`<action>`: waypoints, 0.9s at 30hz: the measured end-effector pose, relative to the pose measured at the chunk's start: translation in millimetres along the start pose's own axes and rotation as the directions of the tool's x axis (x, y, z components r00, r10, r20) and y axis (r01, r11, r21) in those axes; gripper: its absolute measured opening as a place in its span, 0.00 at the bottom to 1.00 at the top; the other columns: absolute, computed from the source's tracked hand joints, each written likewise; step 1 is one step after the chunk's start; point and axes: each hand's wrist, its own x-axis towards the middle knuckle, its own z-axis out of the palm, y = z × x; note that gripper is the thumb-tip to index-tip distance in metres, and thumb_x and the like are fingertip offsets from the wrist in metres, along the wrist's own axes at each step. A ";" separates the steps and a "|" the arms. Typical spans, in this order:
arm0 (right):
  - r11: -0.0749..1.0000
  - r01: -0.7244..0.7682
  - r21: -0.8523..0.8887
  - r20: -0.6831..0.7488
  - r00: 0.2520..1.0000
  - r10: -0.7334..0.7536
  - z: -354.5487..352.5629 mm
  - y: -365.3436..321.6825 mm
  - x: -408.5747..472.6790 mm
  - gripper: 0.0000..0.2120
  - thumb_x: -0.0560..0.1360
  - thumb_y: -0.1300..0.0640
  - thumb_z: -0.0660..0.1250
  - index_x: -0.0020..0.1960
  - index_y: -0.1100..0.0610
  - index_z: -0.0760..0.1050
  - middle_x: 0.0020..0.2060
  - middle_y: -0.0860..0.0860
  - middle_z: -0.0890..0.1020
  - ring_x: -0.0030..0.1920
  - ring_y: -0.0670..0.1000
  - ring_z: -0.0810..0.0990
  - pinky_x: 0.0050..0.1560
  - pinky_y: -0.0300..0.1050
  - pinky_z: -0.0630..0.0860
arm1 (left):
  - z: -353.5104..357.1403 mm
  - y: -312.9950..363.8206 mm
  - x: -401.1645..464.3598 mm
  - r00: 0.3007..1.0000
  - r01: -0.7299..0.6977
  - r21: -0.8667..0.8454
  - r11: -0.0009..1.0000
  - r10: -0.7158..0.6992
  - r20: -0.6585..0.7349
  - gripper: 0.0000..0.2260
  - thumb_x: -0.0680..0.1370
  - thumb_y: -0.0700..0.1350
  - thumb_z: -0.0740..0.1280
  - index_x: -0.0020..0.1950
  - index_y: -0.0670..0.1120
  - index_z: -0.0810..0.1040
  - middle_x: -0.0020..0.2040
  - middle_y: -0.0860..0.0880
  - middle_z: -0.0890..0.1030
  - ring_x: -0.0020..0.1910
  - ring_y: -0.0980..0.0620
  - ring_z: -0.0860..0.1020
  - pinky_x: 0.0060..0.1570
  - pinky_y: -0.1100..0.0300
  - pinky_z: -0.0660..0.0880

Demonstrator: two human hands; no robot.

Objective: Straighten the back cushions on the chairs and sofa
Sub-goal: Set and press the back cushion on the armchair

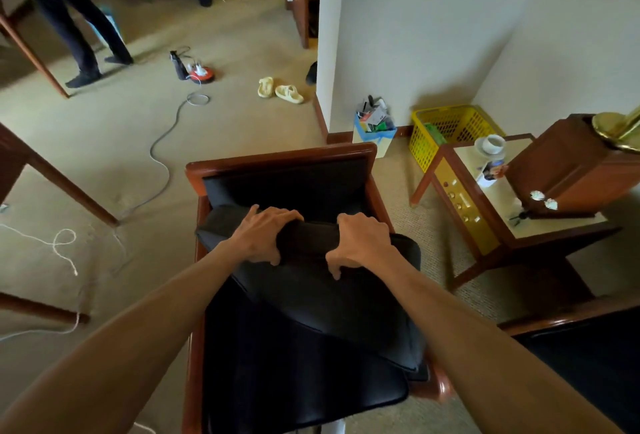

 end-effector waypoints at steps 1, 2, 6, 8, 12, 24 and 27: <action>1.000 0.010 0.009 0.000 1.000 -0.010 7.4 5.3 3.7 0.37 0.51 0.45 0.79 0.57 0.54 0.73 0.45 0.50 0.77 0.49 0.57 0.79 0.48 0.51 0.73 | 1.3 -0.2 -0.4 1.000 0.000 0.006 1.000 0.000 0.006 0.40 0.60 0.52 0.77 0.69 0.57 0.64 0.66 0.52 0.73 0.68 0.48 0.68 0.70 0.37 0.57; 1.000 0.024 0.018 0.003 1.000 -0.024 16.0 11.2 7.2 0.39 0.52 0.45 0.79 0.59 0.53 0.71 0.48 0.51 0.78 0.51 0.57 0.79 0.50 0.53 0.74 | 4.6 0.1 -1.2 1.000 0.001 0.007 1.000 -0.001 0.005 0.40 0.59 0.52 0.76 0.69 0.57 0.65 0.65 0.53 0.73 0.67 0.48 0.69 0.69 0.38 0.58; 0.995 0.092 0.022 0.047 0.995 -0.093 58.6 32.0 14.0 0.41 0.55 0.45 0.79 0.64 0.52 0.67 0.55 0.51 0.78 0.56 0.57 0.77 0.55 0.58 0.73 | 38.4 5.8 -9.9 1.000 0.031 0.010 0.999 -0.031 0.001 0.36 0.60 0.51 0.73 0.67 0.58 0.65 0.60 0.54 0.74 0.62 0.48 0.69 0.67 0.41 0.62; 0.993 0.120 -0.002 0.066 0.991 -0.120 82.6 37.7 14.8 0.40 0.57 0.46 0.78 0.65 0.52 0.66 0.57 0.50 0.77 0.57 0.56 0.75 0.55 0.60 0.72 | 61.9 9.0 -16.0 0.998 0.065 0.027 0.998 -0.065 0.002 0.35 0.62 0.49 0.73 0.68 0.58 0.65 0.60 0.55 0.73 0.63 0.48 0.69 0.69 0.41 0.61; 0.990 0.137 -0.039 0.095 0.987 -0.133 127.5 53.8 16.5 0.36 0.60 0.48 0.74 0.64 0.51 0.64 0.59 0.49 0.75 0.58 0.55 0.73 0.56 0.60 0.71 | 101.0 19.5 -21.0 0.994 0.107 0.027 0.994 -0.108 0.019 0.36 0.65 0.48 0.72 0.70 0.59 0.63 0.64 0.55 0.71 0.67 0.49 0.66 0.70 0.39 0.56; 0.968 0.140 -0.206 0.109 0.987 -0.119 148.8 48.3 50.3 0.57 0.60 0.38 0.76 0.78 0.54 0.49 0.72 0.56 0.64 0.72 0.62 0.63 0.68 0.76 0.54 | 101.2 -48.9 0.9 0.978 0.134 0.177 0.975 -0.158 0.134 0.53 0.59 0.57 0.78 0.76 0.55 0.50 0.71 0.49 0.64 0.73 0.44 0.61 0.74 0.38 0.51; 0.973 0.169 -0.157 0.058 0.985 -0.161 150.9 39.1 57.0 0.48 0.61 0.44 0.75 0.74 0.55 0.57 0.68 0.53 0.69 0.68 0.59 0.68 0.68 0.70 0.62 | 101.3 -65.4 -3.4 0.975 0.168 0.177 0.970 -0.190 0.118 0.47 0.60 0.50 0.77 0.74 0.52 0.56 0.67 0.50 0.67 0.69 0.46 0.65 0.74 0.40 0.53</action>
